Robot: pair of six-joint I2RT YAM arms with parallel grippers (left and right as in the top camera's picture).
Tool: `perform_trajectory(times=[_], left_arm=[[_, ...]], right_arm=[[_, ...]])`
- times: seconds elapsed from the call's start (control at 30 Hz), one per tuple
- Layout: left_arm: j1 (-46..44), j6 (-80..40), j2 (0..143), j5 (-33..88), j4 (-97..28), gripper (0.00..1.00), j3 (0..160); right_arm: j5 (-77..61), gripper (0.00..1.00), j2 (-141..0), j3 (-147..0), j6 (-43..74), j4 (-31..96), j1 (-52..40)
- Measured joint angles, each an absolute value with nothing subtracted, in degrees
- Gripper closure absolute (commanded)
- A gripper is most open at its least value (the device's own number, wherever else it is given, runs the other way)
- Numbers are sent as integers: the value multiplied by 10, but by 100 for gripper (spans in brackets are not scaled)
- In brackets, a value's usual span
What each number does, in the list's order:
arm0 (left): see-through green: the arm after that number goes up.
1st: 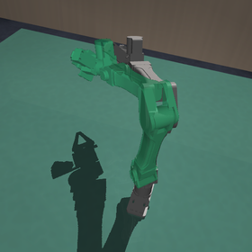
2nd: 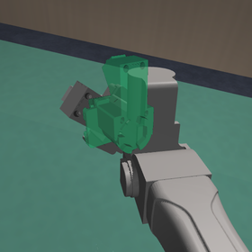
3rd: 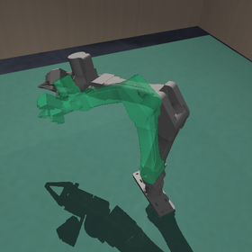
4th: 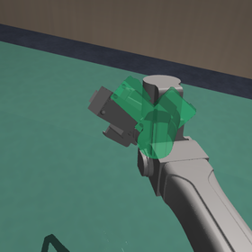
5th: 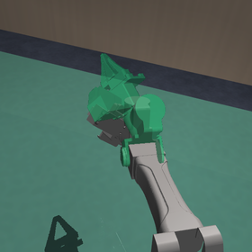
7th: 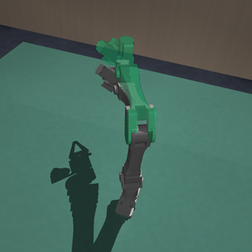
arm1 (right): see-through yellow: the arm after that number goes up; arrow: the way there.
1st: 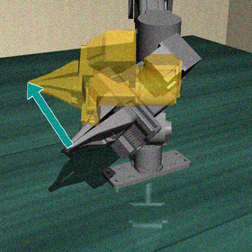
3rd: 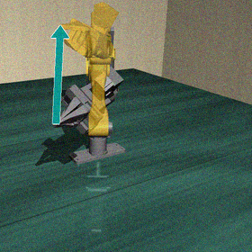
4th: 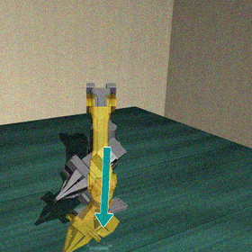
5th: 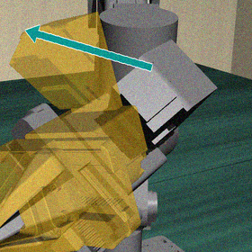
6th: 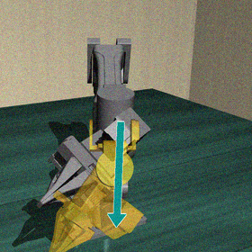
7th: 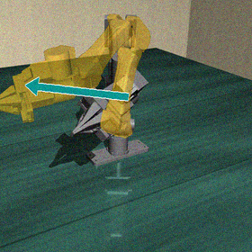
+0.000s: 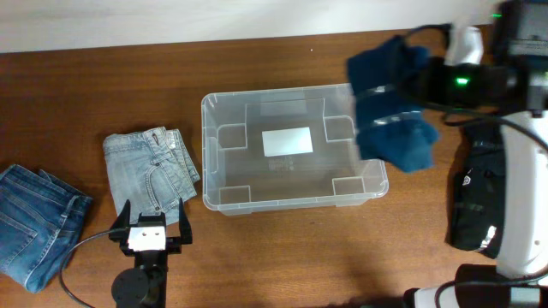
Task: Pack container
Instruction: 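Carry the teal garment left and lower it into the bin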
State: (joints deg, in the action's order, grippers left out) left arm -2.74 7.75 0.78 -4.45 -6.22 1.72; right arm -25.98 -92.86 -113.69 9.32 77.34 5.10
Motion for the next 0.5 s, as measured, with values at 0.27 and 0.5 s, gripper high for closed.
perform_trajectory(times=[0.27,0.5], left_arm=[[-27,77,8,-44,-62,0,17],[-27,77,8,-44,-62,1,17]], right_arm=[[-157,96,-952,-1137,239,702,-158],[-72,96,-992,-1137,364,664,-282]])
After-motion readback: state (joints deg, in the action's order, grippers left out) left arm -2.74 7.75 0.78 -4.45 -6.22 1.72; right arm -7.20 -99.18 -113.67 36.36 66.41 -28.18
